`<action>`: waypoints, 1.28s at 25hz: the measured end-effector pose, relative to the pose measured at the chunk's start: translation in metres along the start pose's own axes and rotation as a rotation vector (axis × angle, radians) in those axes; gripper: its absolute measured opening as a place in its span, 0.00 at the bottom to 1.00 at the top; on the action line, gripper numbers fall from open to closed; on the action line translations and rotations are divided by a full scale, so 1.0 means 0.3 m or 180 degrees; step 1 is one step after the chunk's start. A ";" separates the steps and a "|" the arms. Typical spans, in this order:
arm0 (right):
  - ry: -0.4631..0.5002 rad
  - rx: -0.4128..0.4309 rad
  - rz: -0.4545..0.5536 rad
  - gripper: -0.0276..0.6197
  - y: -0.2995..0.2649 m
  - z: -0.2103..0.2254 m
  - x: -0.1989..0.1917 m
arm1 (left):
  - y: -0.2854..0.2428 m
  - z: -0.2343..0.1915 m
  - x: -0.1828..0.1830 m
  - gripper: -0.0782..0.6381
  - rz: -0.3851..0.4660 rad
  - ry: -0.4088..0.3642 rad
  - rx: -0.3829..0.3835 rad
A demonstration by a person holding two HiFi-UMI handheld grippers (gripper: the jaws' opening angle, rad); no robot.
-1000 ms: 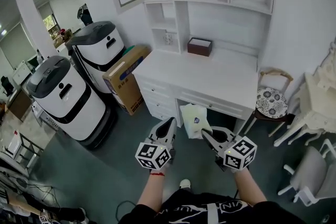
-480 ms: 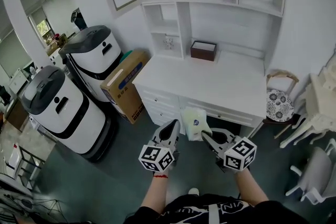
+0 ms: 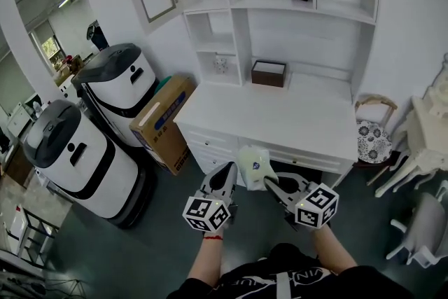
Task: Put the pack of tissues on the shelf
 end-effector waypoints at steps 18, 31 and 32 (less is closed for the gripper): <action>-0.0036 0.0119 -0.0007 0.06 -0.253 0.171 0.015 | -0.162 -0.225 -0.007 0.12 -0.0008 -0.0018 0.0053; -0.0055 0.0236 -0.0024 0.06 -0.587 0.411 0.086 | -0.420 -0.534 0.042 0.12 -0.0044 -0.0031 0.0107; -0.0053 0.0252 -0.0035 0.06 -0.616 0.428 0.090 | -0.440 -0.561 0.049 0.12 -0.0038 -0.0034 0.0117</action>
Point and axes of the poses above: the fingertips, and each gripper's own axes: y backward along the fingers, z to its right, x out of its top, the point moved 1 cm from there along y, backward along the fingers, and after that the axes turned 3 degrees about z, right-handed, at the moved point
